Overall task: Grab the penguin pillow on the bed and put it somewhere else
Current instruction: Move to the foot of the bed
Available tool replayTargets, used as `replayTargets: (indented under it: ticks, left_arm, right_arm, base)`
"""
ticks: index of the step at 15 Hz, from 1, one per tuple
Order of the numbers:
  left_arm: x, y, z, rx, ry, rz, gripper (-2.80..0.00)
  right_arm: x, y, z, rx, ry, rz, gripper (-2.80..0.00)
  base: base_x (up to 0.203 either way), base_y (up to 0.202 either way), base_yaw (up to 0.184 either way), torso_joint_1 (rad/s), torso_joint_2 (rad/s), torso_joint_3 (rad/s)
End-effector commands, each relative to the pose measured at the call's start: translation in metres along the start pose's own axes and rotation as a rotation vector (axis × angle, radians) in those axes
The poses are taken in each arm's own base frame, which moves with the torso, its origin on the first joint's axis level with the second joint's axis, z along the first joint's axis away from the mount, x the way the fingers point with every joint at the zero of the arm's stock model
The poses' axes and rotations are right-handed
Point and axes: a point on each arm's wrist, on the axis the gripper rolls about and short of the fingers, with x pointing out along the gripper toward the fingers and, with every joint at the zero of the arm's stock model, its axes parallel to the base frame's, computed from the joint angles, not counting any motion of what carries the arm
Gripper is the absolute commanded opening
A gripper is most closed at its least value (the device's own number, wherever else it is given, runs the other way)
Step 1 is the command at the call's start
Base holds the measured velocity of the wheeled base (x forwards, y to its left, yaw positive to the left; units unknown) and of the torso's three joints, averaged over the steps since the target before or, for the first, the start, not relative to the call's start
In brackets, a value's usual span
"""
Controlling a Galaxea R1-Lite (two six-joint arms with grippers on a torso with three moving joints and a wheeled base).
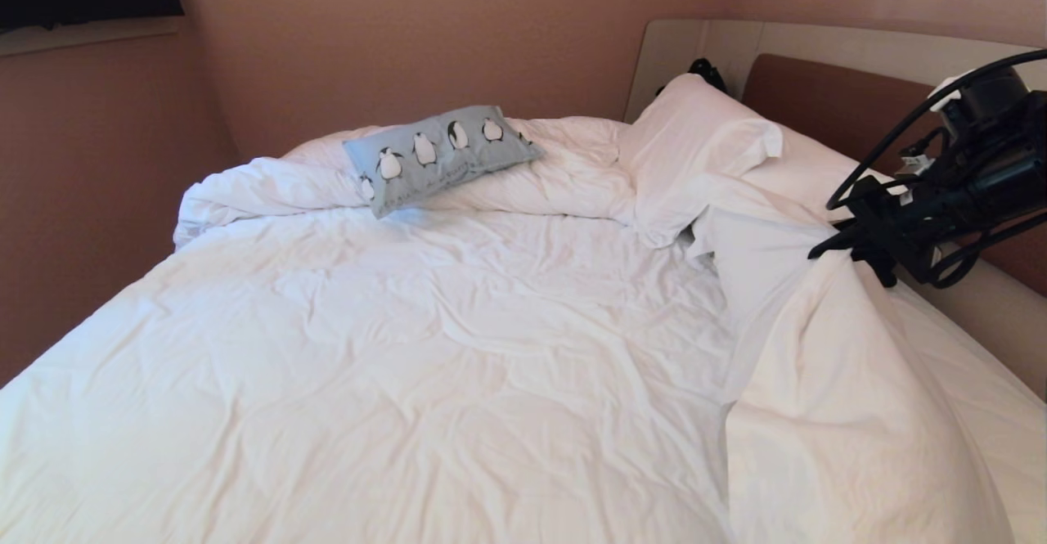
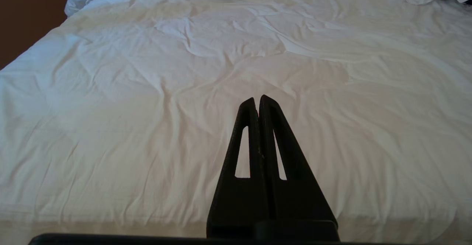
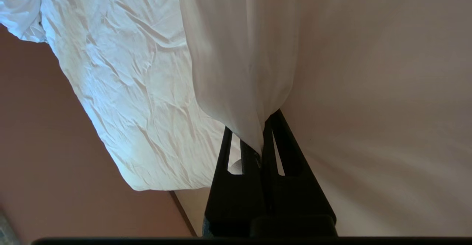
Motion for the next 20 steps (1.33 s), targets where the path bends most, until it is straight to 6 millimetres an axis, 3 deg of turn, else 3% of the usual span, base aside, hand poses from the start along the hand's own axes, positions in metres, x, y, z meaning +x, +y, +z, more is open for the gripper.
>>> replayTargets:
  ticks: [1, 8, 12, 20]
  left_arm:
    - [0.000, 0.000, 0.000, -0.001, 0.000, 0.000, -2.80]
    - [0.000, 0.000, 0.000, 0.004, 0.000, -0.001, -2.80]
    - [0.000, 0.000, 0.000, 0.001, -0.001, -0.001, -2.80]
    - [0.000, 0.000, 0.000, 0.001, 0.001, 0.000, -2.80]
  right_arm:
    - [-0.001, 0.000, 0.000, 0.005, 0.005, 0.002, -2.80]
    - [-0.018, 0.004, -0.006, -0.011, 0.040, 0.094, -2.80]
    - [-0.030, -0.007, 0.000, -0.052, 0.059, 0.159, -2.80]
    - [-0.030, -0.011, 0.003, -0.056, 0.055, 0.159, -2.80]
  base:
    - [0.000, 0.000, 0.000, 0.000, 0.00, 0.000]
    - [0.000, 0.000, 0.000, 0.000, 0.00, 0.000]
    - [0.000, 0.000, 0.000, 0.000, 0.00, 0.000]
    - [0.000, 0.000, 0.000, 0.000, 0.00, 0.000]
